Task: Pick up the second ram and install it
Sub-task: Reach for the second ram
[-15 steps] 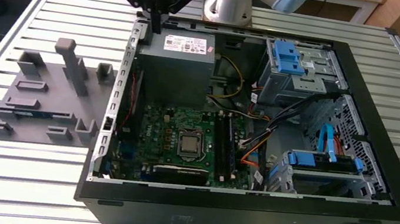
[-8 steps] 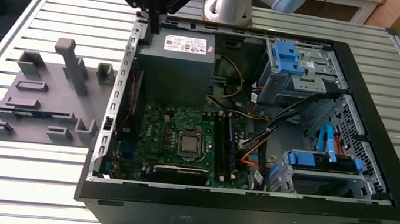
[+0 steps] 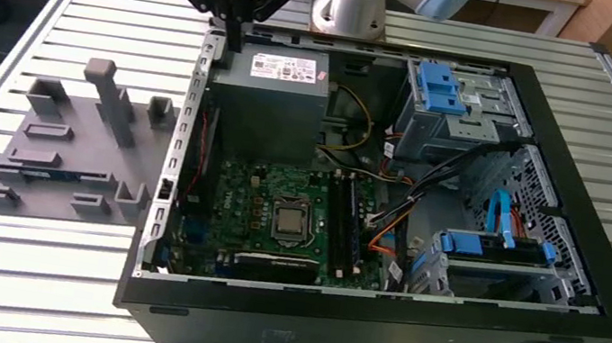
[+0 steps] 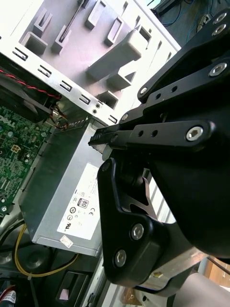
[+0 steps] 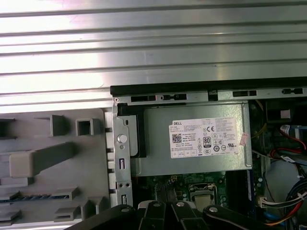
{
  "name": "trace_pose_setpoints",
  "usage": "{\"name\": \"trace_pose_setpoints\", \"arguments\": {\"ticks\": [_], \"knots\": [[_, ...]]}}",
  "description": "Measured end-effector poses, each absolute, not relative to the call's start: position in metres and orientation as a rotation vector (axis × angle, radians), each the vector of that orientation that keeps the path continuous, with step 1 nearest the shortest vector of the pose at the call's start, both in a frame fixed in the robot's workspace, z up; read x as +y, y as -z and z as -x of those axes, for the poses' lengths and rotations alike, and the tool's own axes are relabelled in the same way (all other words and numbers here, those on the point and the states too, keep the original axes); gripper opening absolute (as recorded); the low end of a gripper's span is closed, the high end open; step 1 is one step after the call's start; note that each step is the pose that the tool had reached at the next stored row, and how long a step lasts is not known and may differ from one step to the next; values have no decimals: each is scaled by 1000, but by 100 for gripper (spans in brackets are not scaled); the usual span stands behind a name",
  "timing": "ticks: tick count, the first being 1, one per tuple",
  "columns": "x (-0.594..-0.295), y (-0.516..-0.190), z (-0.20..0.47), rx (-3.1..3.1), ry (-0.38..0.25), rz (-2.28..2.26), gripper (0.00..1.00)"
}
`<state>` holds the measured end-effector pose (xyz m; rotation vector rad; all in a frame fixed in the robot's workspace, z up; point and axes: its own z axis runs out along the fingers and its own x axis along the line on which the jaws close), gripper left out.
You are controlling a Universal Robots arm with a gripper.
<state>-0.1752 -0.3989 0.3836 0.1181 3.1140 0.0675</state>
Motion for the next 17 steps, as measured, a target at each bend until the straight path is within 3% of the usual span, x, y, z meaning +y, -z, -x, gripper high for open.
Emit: {"name": "trace_pose_setpoints", "arguments": {"ticks": [17], "knots": [[-399,-382,181,3114,-68,-118,11]]}}
